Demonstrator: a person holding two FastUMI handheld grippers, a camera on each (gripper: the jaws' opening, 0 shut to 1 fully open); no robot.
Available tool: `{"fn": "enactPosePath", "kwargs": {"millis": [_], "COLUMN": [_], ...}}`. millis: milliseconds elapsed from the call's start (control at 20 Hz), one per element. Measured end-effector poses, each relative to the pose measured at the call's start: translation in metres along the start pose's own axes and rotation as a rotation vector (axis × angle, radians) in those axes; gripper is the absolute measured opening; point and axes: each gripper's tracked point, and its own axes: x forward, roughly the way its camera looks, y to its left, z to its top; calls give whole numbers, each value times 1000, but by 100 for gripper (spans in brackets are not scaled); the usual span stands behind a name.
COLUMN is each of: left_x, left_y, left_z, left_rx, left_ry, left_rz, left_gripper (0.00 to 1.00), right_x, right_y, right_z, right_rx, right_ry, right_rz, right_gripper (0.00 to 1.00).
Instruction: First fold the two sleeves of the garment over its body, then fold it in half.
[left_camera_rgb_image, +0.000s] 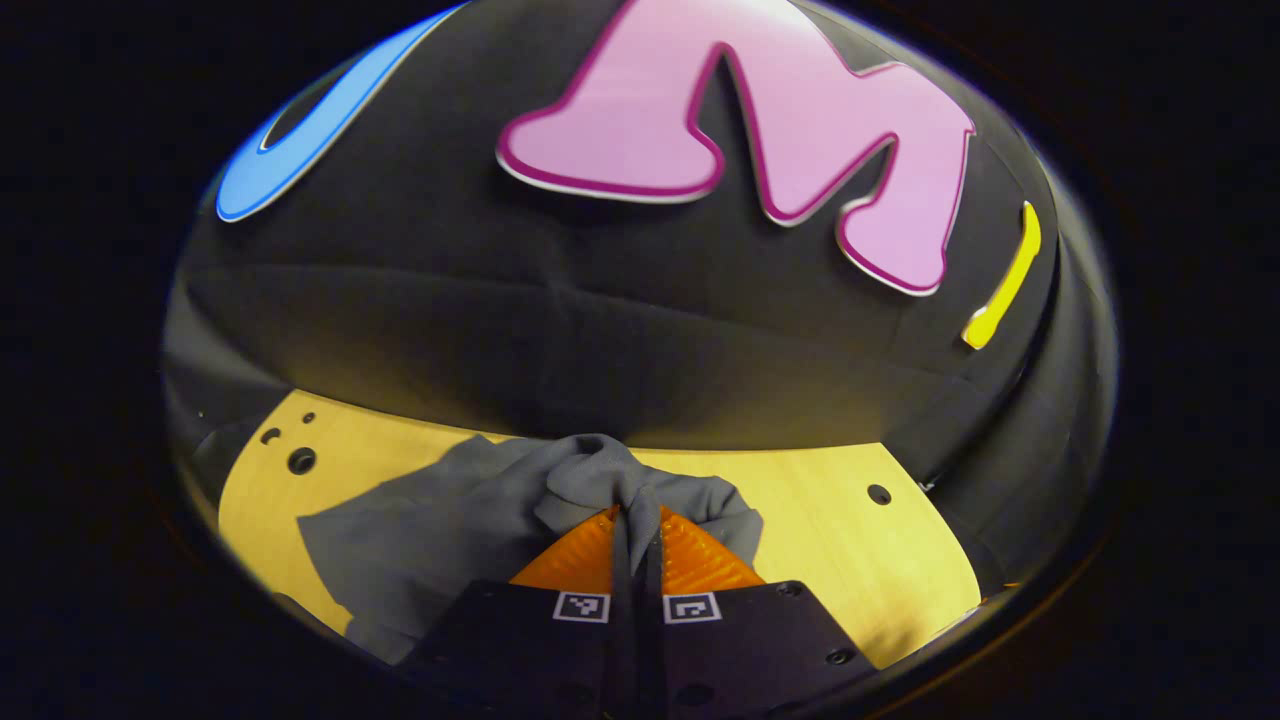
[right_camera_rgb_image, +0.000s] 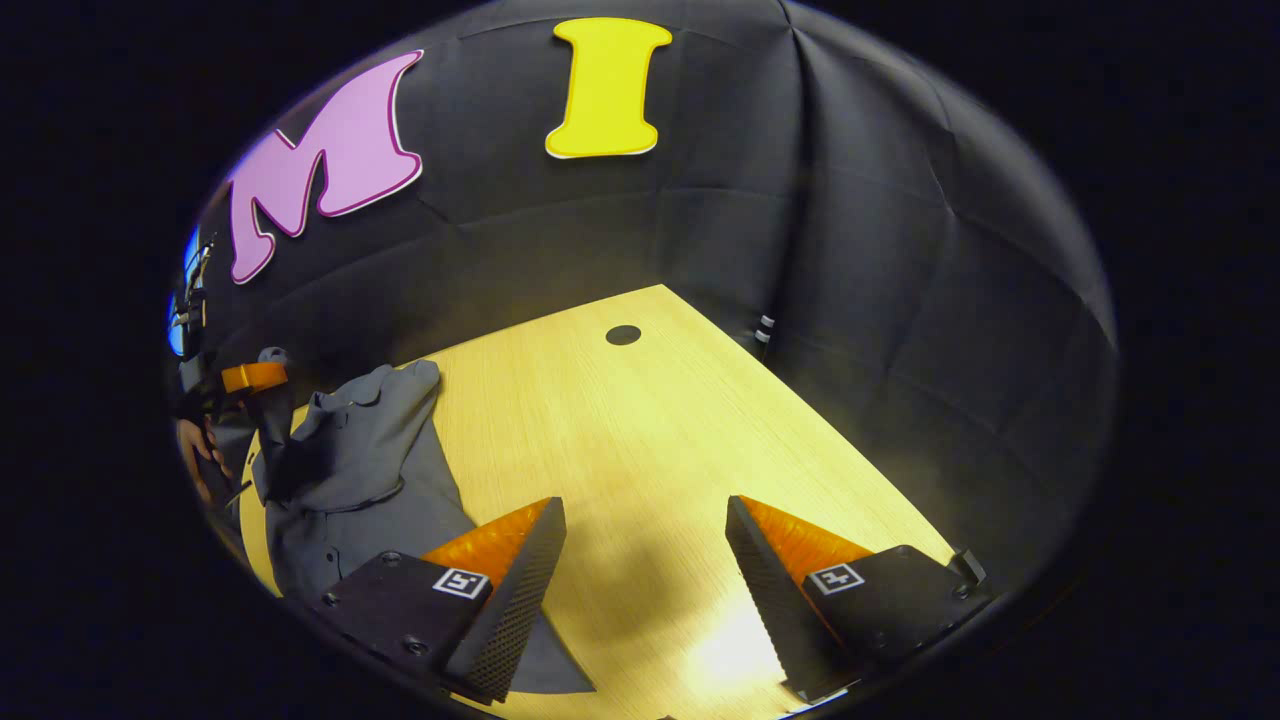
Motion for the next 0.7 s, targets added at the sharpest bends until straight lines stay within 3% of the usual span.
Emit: {"fn": "enactPosePath", "kwargs": {"millis": [250,400,600,650,700], "left_x": [29,40,49,48,46], "left_y": [-45,-59,-72,-74,-77], "left_z": [-36,-55,-76,-78,-79], "left_rx": [52,81,91,94,95], "left_ry": [81,118,167,173,177], "left_rz": [-75,-71,-66,-72,-84], "left_gripper": [5,6,16,13,25], "right_x": [5,8,10,11,11], "right_y": [-5,-1,11,16,19], "right_z": [-2,-5,-3,-3,-4], "right_rx": [0,-25,-74,-83,-88], "right_ry": [10,19,18,15,16], "right_rz": [-7,14,52,60,69], "right_gripper": [100,99,99,99,99]}}
